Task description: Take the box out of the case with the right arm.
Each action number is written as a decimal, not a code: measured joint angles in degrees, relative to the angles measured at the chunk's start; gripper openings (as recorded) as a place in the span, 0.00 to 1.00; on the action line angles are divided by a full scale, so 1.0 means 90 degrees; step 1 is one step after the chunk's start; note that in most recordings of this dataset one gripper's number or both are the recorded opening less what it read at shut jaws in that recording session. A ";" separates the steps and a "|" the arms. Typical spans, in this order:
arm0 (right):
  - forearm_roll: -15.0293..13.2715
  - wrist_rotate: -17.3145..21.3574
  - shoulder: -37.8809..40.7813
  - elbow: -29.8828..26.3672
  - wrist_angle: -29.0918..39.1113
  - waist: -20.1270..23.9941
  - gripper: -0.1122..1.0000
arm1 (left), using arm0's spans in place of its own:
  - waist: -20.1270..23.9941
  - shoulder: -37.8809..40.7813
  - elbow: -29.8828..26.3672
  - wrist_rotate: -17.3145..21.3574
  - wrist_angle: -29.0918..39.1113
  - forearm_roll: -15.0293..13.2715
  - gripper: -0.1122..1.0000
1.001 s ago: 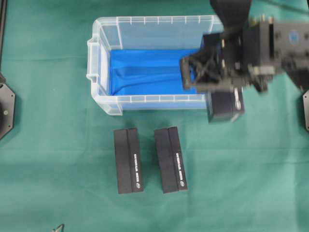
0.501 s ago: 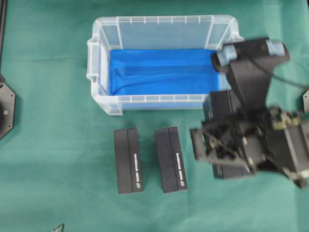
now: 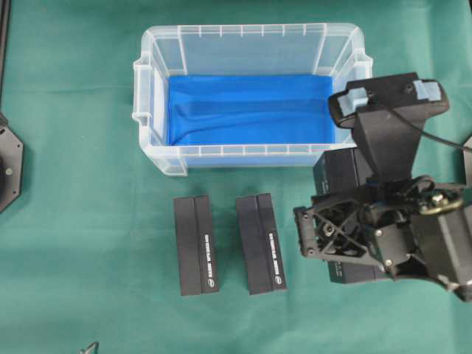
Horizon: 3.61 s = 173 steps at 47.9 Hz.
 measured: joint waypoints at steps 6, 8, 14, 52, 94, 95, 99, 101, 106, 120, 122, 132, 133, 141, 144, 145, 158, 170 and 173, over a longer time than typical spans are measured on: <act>0.0127 0.0039 0.0039 0.0352 -0.0391 0.0010 0.68 | 0.0000 0.0000 0.0000 0.0000 0.0000 -0.0010 0.12; 0.0176 0.0020 0.0049 0.0498 -0.0547 0.0000 0.68 | 0.0000 0.0000 0.0000 0.0000 0.0000 0.0000 0.12; 0.0312 0.0205 0.0049 0.1084 -0.1143 0.0000 0.68 | 0.0000 0.0000 0.0000 0.0000 0.0000 -0.0010 0.12; 0.0449 0.0693 0.0391 0.3213 -0.3799 -0.0098 0.68 | 0.0000 0.0000 0.0000 0.0000 0.0000 -0.0010 0.12; 0.0693 0.0693 0.0381 0.3213 -0.3789 -0.0098 0.91 | 0.0000 0.0000 0.0000 0.0000 0.0000 0.0000 0.12; 0.0693 0.0693 0.0381 0.3213 -0.3789 -0.0098 0.91 | 0.0000 0.0000 0.0000 0.0000 0.0000 0.0000 0.12; 0.0693 0.0703 0.0381 0.3193 -0.3789 -0.0098 0.91 | 0.0000 0.0000 0.0000 0.0000 0.0000 0.0000 0.12; 0.0693 0.0703 0.0381 0.3164 -0.3779 -0.0098 0.91 | 0.0000 0.0000 0.0000 0.0000 0.0000 0.0000 0.12; 0.0693 0.0684 0.0352 0.3027 -0.3643 -0.0107 0.91 | 0.0000 0.0000 0.0000 0.0000 0.0000 -0.0010 0.12; 0.0508 0.0605 -0.0098 0.2090 -0.2041 -0.0156 0.91 | 0.0000 0.0000 0.0000 0.0000 0.0000 0.0000 0.12; 0.0430 0.0615 -0.0146 0.1895 -0.1709 -0.0166 0.90 | 0.0000 0.0000 0.0000 0.0000 0.0000 -0.0010 0.12; 0.0254 0.0400 -0.0244 0.1162 -0.0713 -0.0166 0.90 | 0.0000 0.0000 0.0000 0.0000 0.0000 0.0000 0.12; 0.0254 0.0371 -0.0244 0.1104 -0.0645 -0.0166 0.90 | 0.0000 0.0000 0.0000 0.0000 0.0000 0.0000 0.12; 0.0244 0.0303 -0.0244 0.0986 -0.0508 -0.0205 0.90 | 0.0000 0.0000 0.0000 0.0000 0.0000 0.0000 0.12; 0.0234 0.0293 -0.0244 0.0986 -0.0508 -0.0234 0.90 | 0.0000 -0.0010 0.0000 0.0000 0.0000 0.0000 0.12; 0.0234 0.0283 -0.0234 0.0986 -0.0508 -0.0244 0.90 | 0.0000 0.0000 0.0000 0.0000 0.0000 -0.0010 0.12; 0.0244 0.0254 -0.0371 0.1152 -0.0508 -0.0264 0.90 | 0.0000 0.0000 0.0000 0.0000 0.0000 0.0000 0.12; 0.0312 0.0400 -0.1074 0.1982 -0.0742 -0.0264 0.90 | 0.0000 -0.0010 0.0000 0.0000 0.0000 0.0000 0.12; 0.0322 0.0518 -0.1318 0.2246 -0.0781 -0.0264 0.90 | 0.0000 -0.0010 0.0000 0.0000 0.0000 0.0000 0.12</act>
